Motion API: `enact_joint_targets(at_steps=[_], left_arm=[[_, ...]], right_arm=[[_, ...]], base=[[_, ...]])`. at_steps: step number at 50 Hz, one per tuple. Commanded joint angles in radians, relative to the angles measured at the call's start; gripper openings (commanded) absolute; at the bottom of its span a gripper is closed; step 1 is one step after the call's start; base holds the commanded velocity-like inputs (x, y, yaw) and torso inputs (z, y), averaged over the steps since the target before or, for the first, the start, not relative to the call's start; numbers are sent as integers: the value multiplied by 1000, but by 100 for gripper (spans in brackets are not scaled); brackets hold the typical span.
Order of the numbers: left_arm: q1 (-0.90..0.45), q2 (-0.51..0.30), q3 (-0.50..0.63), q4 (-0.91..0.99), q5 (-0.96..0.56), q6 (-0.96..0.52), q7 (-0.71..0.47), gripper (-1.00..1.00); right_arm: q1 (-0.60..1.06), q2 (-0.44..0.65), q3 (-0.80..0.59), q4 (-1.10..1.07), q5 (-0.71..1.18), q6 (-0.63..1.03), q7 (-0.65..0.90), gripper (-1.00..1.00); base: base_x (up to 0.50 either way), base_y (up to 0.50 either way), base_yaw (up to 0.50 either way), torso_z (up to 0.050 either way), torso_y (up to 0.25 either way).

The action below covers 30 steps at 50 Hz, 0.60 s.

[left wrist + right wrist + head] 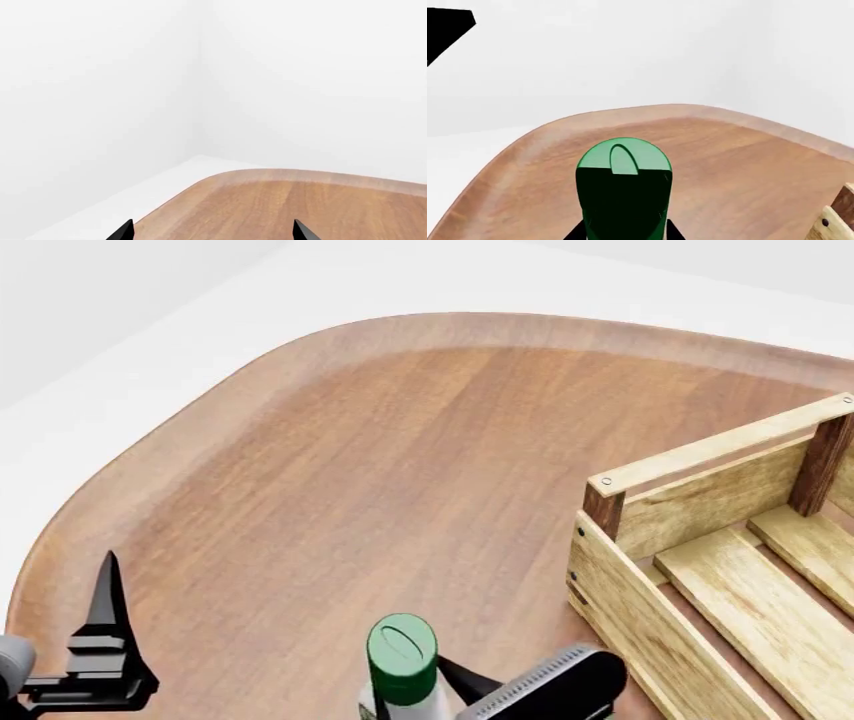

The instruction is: Pick up the salad dressing and put it in the tray.

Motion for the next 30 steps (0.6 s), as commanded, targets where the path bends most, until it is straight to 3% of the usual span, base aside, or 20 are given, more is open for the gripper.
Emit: enact_joint_targets(at_steps=[1, 14, 30], left_arm=[[-1, -3, 1, 2, -5, 0, -5, 100], [-8, -7, 3, 0, -7, -1, -9, 100], [-11, -11, 3, -6, -12, 4, -12, 100]], right_arm=[[12, 36, 97, -177, 44, 71, 71, -100], [73, 70, 285, -300, 160, 212, 191, -100], [163, 101, 393, -266, 179, 297, 276, -100]], base=[[0, 0, 0, 0, 0], [0, 0, 0, 0, 1], [0, 0, 0, 0, 1]])
